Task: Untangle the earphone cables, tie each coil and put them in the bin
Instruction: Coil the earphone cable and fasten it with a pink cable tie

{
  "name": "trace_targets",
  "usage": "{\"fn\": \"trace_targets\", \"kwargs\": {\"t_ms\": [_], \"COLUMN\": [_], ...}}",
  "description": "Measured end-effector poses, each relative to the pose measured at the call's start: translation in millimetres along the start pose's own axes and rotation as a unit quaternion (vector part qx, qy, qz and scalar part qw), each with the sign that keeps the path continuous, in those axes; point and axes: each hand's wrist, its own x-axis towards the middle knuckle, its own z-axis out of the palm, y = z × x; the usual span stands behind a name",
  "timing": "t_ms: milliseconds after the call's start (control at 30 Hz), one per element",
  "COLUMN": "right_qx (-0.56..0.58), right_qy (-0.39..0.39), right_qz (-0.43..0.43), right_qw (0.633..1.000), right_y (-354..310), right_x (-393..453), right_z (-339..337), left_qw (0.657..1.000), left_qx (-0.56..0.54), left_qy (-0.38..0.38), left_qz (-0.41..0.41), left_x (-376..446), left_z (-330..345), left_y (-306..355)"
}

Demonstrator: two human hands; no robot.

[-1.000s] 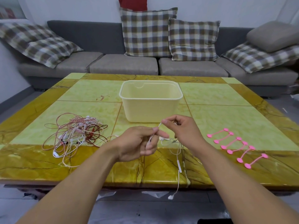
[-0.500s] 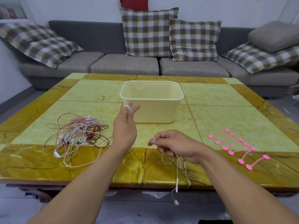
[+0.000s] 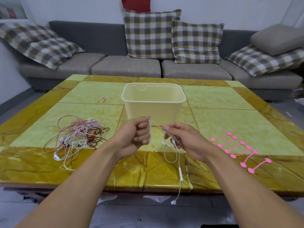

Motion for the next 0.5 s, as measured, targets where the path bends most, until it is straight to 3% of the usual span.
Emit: {"fn": "trace_targets", "kwargs": {"t_ms": [100,267,433,500], "right_qx": [0.029,0.061,0.189,0.187], "right_qy": [0.023,0.088,0.220,0.260], "right_qz": [0.003,0.014,-0.009,-0.003], "right_qw": [0.999,0.994,0.957,0.947], "right_y": [3,5,8,9], "right_x": [2,4,12,12], "right_z": [-1,-2,-5,-7], "left_qw": [0.994,0.987,0.959,0.947], "left_qx": [-0.105,-0.155,-0.239,-0.248], "left_qy": [0.008,0.018,0.108,0.156], "left_qz": [0.016,0.045,0.109,0.135], "left_x": [0,-3,0,3], "left_z": [-7,-7,-14,-16], "left_y": [7,10,12,12]}}
